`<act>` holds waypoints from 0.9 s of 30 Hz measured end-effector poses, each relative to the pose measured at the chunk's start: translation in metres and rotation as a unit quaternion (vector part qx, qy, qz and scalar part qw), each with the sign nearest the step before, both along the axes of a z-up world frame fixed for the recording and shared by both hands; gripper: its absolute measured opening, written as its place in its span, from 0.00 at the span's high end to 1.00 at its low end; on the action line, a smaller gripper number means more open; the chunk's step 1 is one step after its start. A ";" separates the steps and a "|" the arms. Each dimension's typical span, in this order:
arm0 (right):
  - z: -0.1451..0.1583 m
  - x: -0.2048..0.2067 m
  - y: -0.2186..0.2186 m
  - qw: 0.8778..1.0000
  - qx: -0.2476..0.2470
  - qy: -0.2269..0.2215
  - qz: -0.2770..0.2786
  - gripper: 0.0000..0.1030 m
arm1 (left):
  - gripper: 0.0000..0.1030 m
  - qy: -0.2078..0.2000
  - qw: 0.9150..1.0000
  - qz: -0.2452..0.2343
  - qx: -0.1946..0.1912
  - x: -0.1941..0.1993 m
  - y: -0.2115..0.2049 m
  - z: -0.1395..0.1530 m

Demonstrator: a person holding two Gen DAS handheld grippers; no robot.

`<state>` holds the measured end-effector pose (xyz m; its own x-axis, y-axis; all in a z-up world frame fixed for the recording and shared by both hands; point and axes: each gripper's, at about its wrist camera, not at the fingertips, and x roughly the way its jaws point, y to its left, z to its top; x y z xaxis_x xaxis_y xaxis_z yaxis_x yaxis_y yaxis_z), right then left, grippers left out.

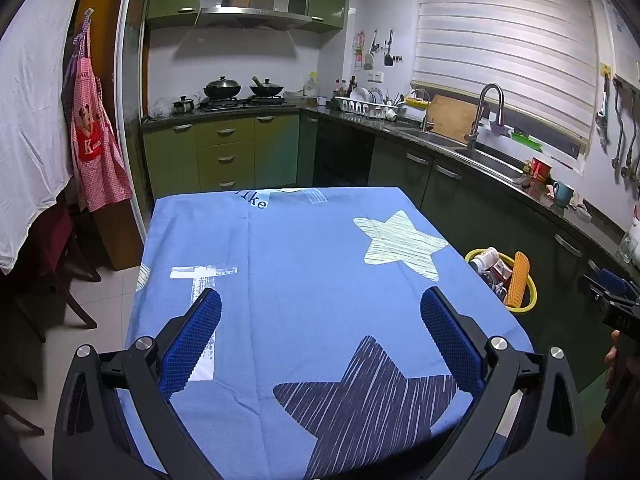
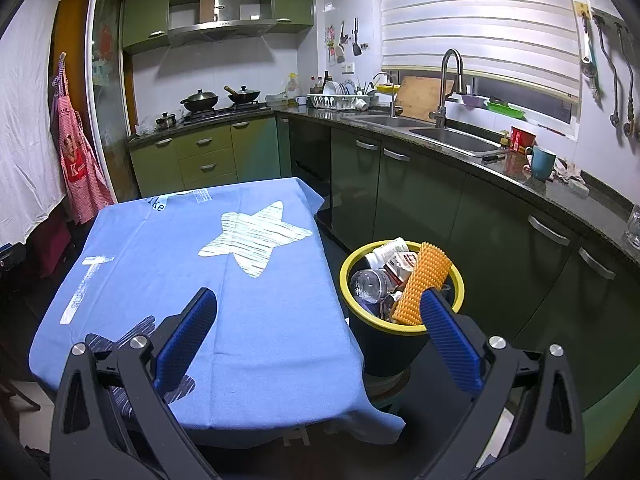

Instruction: Collect trash

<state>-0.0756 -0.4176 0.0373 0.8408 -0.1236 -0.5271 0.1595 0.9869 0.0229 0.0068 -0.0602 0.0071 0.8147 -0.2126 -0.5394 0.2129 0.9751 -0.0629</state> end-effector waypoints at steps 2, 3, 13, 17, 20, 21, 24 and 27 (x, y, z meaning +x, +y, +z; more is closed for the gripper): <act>-0.001 0.000 -0.001 1.000 0.000 0.000 0.000 0.06 | 0.04 0.001 1.000 0.000 -0.001 0.000 0.000 0.000; -0.002 0.001 0.000 1.000 0.001 0.001 0.001 0.06 | 0.04 0.001 1.000 0.000 0.000 0.000 0.000 0.000; -0.003 0.002 0.001 1.000 0.001 0.003 0.000 0.06 | 0.04 0.004 1.000 -0.004 0.001 0.000 -0.001 -0.002; -0.006 0.003 0.002 1.000 0.002 0.004 0.001 0.06 | 0.04 0.005 1.000 -0.003 0.001 0.000 -0.001 -0.002; -0.006 0.003 0.002 1.000 0.003 0.004 0.001 0.06 | 0.04 0.004 1.000 -0.003 0.002 0.000 -0.001 -0.002; -0.007 0.004 0.002 1.000 0.003 0.004 0.002 0.06 | 0.04 0.005 1.000 -0.004 0.001 0.000 -0.001 -0.002; -0.007 0.004 0.002 1.000 0.003 0.004 0.002 0.06 | 0.04 0.008 1.000 -0.005 0.000 0.001 0.000 -0.004; -0.008 0.005 0.002 1.000 0.003 0.005 0.001 0.06 | 0.04 0.010 1.000 -0.006 0.001 0.003 -0.001 -0.006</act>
